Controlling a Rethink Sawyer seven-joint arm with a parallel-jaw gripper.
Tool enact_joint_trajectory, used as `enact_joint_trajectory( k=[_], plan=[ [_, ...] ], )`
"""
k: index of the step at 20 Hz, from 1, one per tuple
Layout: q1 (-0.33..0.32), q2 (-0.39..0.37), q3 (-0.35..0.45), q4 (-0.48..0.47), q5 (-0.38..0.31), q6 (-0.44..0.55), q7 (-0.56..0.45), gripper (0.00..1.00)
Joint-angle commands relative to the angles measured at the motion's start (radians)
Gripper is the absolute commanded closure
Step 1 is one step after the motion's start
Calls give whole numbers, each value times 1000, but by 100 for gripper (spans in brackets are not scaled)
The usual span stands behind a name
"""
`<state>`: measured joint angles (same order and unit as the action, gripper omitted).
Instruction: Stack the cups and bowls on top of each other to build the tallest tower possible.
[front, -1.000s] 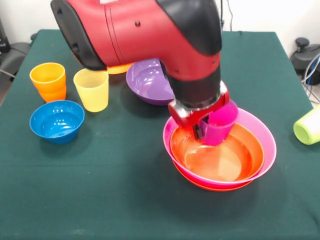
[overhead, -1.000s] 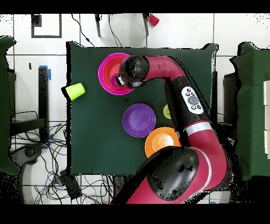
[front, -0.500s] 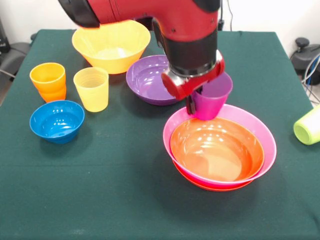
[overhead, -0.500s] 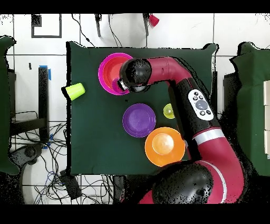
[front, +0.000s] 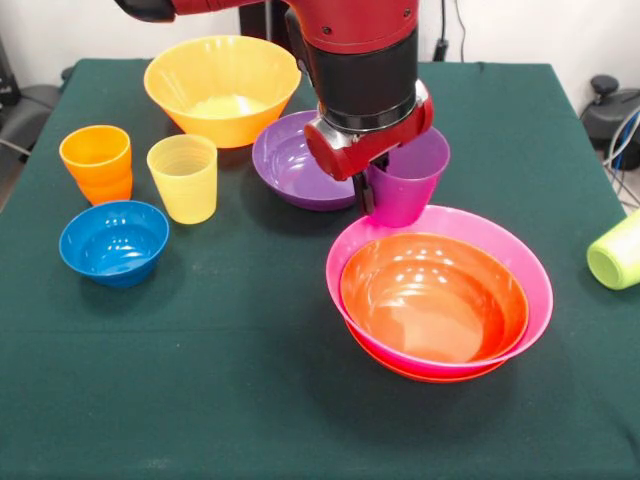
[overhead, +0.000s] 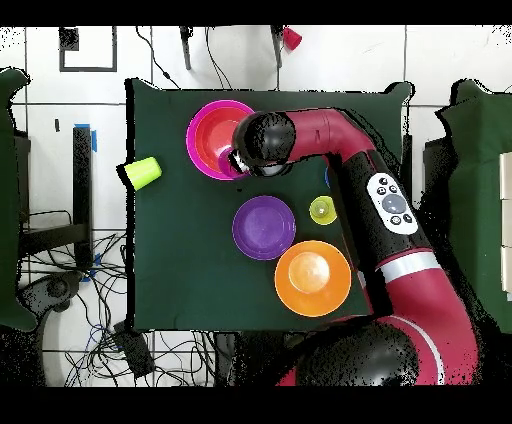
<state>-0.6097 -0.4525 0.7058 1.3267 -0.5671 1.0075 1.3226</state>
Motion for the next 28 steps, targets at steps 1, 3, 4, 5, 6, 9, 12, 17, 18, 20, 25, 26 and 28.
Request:
enact_joint_trajectory(
  k=[1, 3, 4, 5, 6, 9, 12, 17, 18, 20, 25, 26, 28],
  plan=[
    [24, 17, -22, 16, -35, -31, -82, 100],
    [37, 30, -19, -16, -32, -15, -85, 100],
    [44, 36, -17, -32, -30, -7, -87, 100],
    [53, 50, -15, -55, -32, -2, -94, 100],
    [57, 57, -14, -66, -34, 0, -98, 100],
    [72, 74, -14, -101, -39, 13, -114, 100],
    [89, 77, -12, -133, -51, 38, -150, 100],
    [105, 94, -16, -163, -43, 28, -136, 100],
    [106, 100, -17, -166, -45, 24, -140, 100],
    [98, 112, -20, -158, -52, 12, -159, 100],
    [98, 157, -11, -201, -50, 29, -208, 100],
    [98, 161, -11, -208, -49, 34, -210, 100],
    [108, 180, -10, -247, -50, 46, -215, 100]
  ],
)
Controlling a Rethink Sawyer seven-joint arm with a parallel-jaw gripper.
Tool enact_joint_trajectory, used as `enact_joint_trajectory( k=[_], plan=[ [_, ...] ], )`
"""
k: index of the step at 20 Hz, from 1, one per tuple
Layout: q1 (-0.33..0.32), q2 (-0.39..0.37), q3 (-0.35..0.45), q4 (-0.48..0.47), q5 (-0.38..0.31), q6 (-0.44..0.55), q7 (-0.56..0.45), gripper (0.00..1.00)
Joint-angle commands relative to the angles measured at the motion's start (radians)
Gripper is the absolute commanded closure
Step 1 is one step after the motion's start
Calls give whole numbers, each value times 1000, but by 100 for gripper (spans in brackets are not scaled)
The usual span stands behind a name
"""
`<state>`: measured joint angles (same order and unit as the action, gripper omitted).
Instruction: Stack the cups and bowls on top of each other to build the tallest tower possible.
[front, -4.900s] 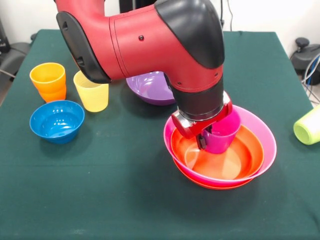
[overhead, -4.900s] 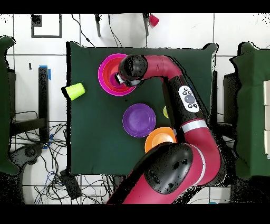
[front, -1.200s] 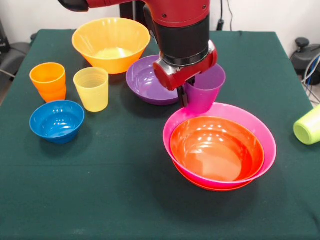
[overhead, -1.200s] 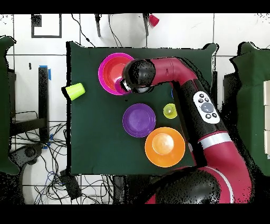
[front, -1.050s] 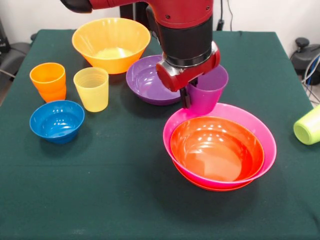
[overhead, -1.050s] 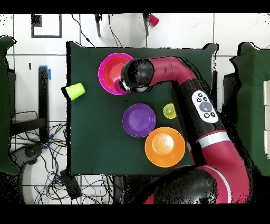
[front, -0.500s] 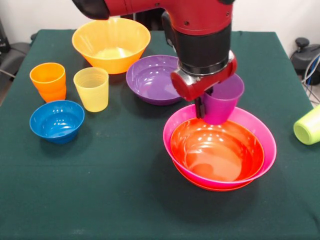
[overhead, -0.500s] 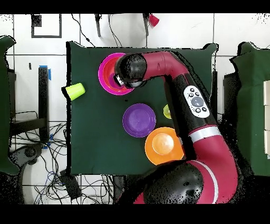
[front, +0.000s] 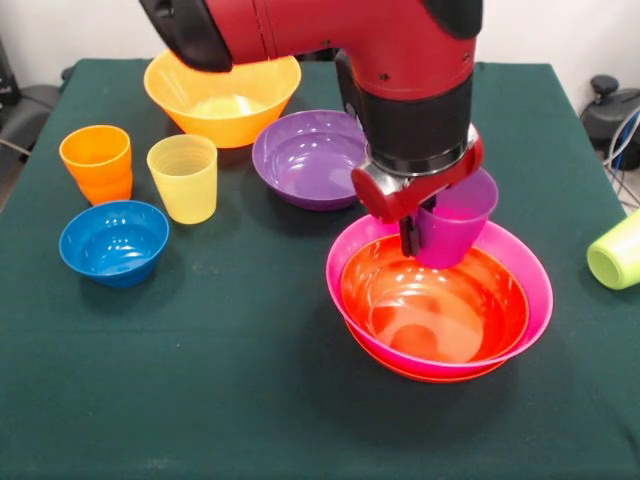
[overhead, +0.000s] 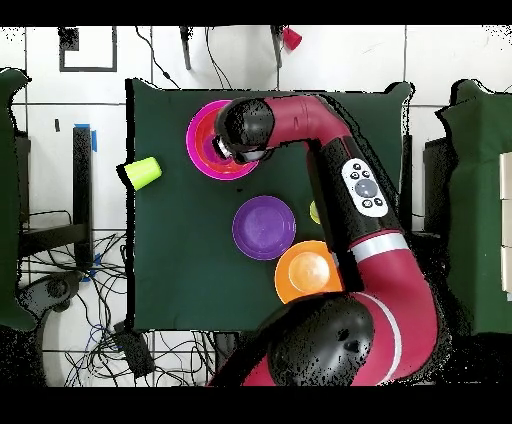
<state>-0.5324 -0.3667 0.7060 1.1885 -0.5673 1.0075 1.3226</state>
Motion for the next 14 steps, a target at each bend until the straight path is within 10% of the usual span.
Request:
enact_joint_trajectory(
  k=[1, 14],
  plan=[
    [40, 106, -7, -136, -52, 64, -228, 100],
    [48, 139, 4, -193, -38, 109, -269, 100]
  ],
)
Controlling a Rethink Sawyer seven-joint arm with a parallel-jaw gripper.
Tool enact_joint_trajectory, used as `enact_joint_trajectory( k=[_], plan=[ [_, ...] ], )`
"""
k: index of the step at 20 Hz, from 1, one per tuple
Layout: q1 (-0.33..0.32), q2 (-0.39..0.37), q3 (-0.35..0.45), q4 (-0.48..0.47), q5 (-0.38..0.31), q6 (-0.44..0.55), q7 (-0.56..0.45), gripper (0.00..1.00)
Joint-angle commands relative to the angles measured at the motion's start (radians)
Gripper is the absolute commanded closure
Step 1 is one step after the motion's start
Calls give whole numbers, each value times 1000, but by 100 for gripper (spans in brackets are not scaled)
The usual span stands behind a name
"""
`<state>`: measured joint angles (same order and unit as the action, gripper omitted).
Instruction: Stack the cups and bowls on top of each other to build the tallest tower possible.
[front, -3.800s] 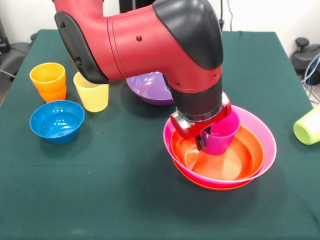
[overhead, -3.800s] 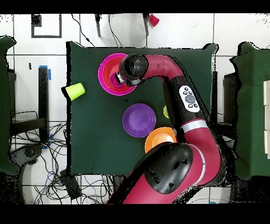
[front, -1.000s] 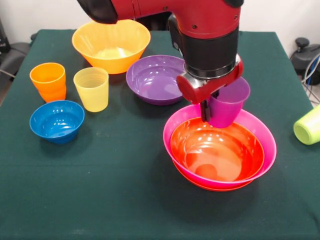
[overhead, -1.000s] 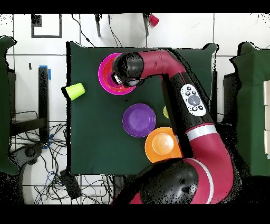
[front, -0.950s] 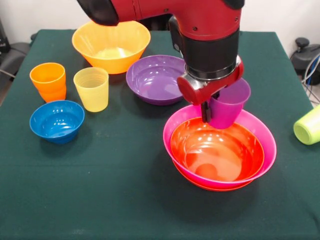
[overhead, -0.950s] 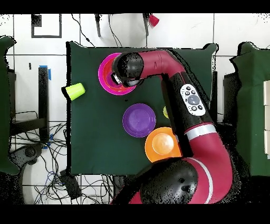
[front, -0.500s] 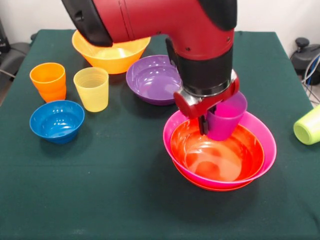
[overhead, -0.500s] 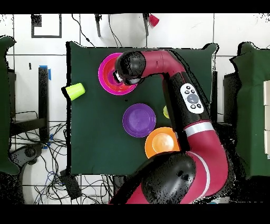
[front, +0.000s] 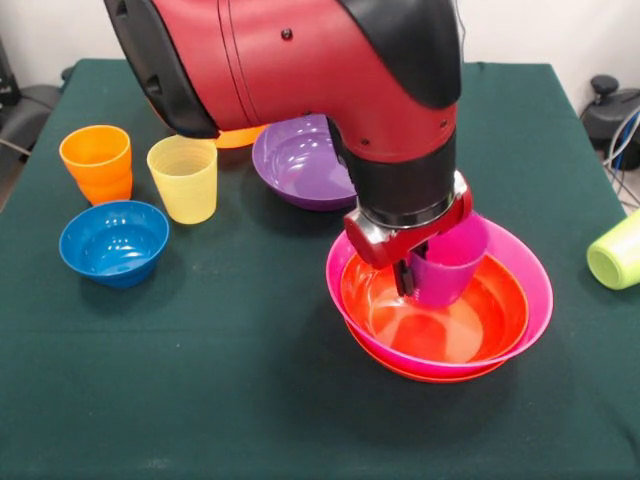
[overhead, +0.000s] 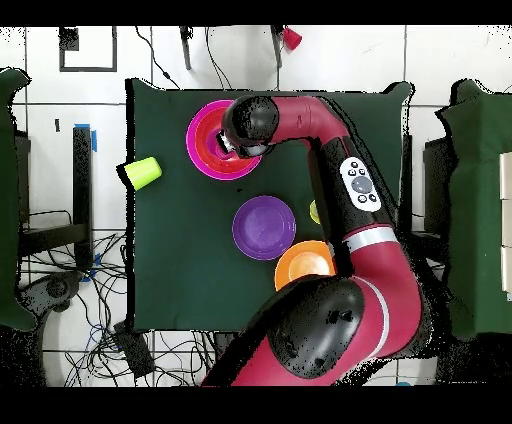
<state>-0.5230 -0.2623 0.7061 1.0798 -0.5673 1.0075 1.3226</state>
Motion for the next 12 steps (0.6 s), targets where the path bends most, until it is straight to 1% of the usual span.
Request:
enact_joint_trajectory(
  k=[1, 3, 10, 11, 12],
  plan=[
    [35, 38, 4, -79, -30, 104, -256, 100],
    [30, 52, 3, -76, -22, 90, -239, 100],
    [23, 45, 2, -59, -34, 76, -262, 100],
    [17, 47, 4, -52, -46, 60, -287, 100],
    [11, 57, 5, -47, -43, 47, -278, 100]
  ],
)
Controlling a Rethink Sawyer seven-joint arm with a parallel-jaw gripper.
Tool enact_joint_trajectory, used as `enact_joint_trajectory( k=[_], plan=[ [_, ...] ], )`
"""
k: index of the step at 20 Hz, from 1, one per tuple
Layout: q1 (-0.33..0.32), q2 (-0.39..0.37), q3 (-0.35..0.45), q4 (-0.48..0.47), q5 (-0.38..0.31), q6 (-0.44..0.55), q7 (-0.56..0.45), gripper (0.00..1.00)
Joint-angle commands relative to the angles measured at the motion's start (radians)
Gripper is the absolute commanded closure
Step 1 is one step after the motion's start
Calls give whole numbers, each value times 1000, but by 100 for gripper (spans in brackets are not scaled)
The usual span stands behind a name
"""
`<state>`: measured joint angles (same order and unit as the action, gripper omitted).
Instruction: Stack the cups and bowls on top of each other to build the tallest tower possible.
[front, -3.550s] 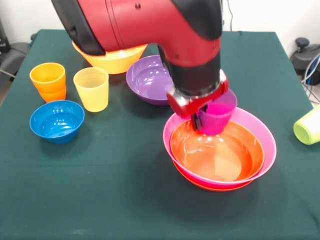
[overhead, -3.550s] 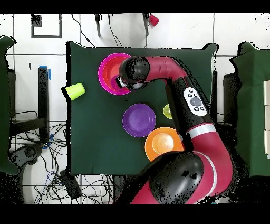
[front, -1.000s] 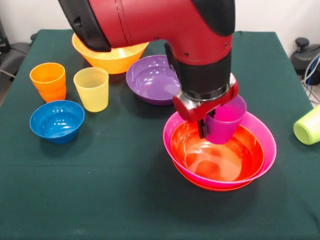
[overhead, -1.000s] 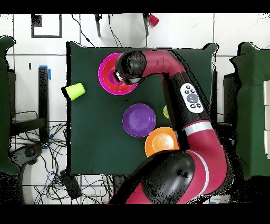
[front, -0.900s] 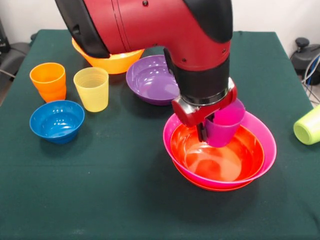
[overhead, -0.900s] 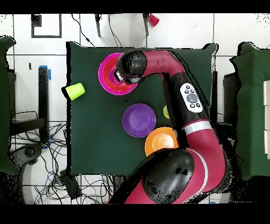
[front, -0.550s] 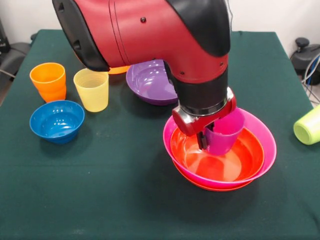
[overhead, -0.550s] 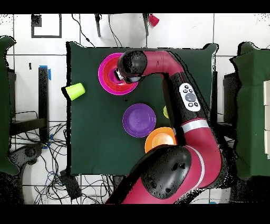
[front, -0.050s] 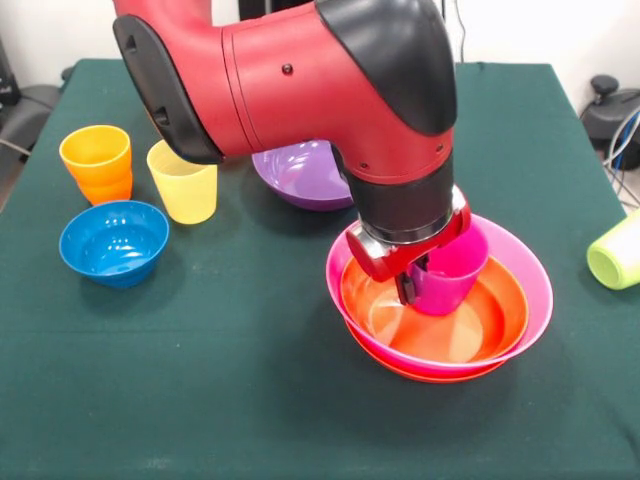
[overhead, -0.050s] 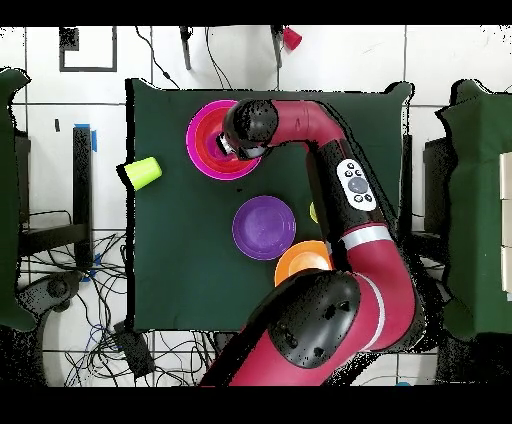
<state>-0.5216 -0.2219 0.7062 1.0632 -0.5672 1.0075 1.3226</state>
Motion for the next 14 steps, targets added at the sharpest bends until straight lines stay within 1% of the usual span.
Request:
enact_joint_trajectory(
  k=[1, 2, 4, 8, 14],
  plan=[
    [4, 26, 5, -25, -40, 33, -269, 100],
    [2, 29, 5, -23, -37, 27, -262, 100],
    [7, 33, 3, -35, -52, 27, -281, 100],
    [4, 27, -1, -15, -58, 18, -283, 100],
    [9, 79, 0, -52, -65, 6, -294, 100]
  ],
)
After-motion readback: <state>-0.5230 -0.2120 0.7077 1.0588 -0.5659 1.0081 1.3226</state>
